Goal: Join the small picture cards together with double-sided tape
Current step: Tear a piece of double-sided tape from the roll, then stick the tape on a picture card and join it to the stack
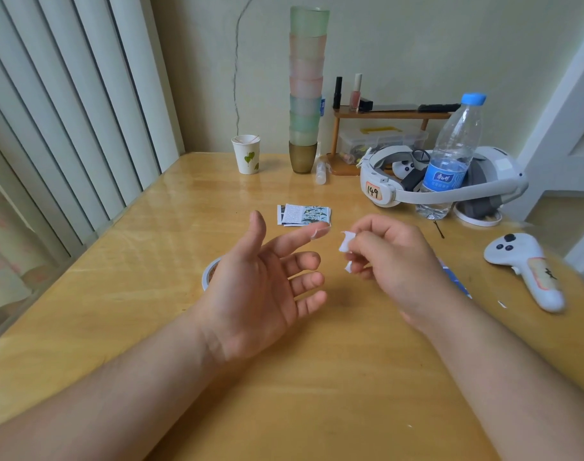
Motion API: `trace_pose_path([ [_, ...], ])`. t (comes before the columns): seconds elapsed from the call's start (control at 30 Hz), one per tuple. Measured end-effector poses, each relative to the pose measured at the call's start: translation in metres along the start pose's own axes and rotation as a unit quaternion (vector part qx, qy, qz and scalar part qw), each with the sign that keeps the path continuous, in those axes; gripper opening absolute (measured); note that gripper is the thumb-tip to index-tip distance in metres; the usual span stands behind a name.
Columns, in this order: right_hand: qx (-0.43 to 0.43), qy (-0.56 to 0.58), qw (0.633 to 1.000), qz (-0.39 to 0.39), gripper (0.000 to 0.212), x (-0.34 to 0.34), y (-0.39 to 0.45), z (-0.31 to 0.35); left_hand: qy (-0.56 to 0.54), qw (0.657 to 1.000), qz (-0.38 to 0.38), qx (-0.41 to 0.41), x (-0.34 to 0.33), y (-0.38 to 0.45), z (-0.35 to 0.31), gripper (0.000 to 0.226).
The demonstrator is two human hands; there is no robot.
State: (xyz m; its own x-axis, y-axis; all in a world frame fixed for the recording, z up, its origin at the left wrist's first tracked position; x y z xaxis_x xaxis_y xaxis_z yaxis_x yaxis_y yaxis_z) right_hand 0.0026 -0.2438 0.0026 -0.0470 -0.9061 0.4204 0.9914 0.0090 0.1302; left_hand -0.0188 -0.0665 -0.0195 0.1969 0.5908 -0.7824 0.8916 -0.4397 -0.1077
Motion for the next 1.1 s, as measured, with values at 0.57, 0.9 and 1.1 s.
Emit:
trace_pose_path([
  [0.57, 0.062, -0.379, 0.923, -0.021, 0.032, 0.006, 0.03, -0.04, 0.192, 0.979, 0.01, -0.068, 0.009, 0.008, 0.011, 0.073],
  [0.9, -0.04, -0.368, 0.929, -0.02, 0.019, 0.105, 0.029, -0.029, 0.251, 0.968, -0.002, 0.013, 0.001, 0.014, 0.02, 0.061],
  [1.1, -0.083, -0.475, 0.861, 0.161, 0.052, 0.108, 0.024, -0.064, 0.317, 0.946, -0.023, 0.062, -0.017, 0.022, 0.017, 0.033],
])
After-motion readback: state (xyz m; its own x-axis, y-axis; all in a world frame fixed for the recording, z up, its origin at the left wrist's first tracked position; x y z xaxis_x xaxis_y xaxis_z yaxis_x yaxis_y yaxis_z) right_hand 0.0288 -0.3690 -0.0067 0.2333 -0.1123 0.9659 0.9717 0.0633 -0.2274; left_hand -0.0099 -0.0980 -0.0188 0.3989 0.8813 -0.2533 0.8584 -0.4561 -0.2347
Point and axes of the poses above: each hand's wrist, its own y-axis towards the middle knuckle, its own x-axis out of the back of the hand, z = x × y, the point moved 3 cm from there along y, towards the middle knuckle, and after that the axes turned 13 degrees about -y, right-handed, at the moved point
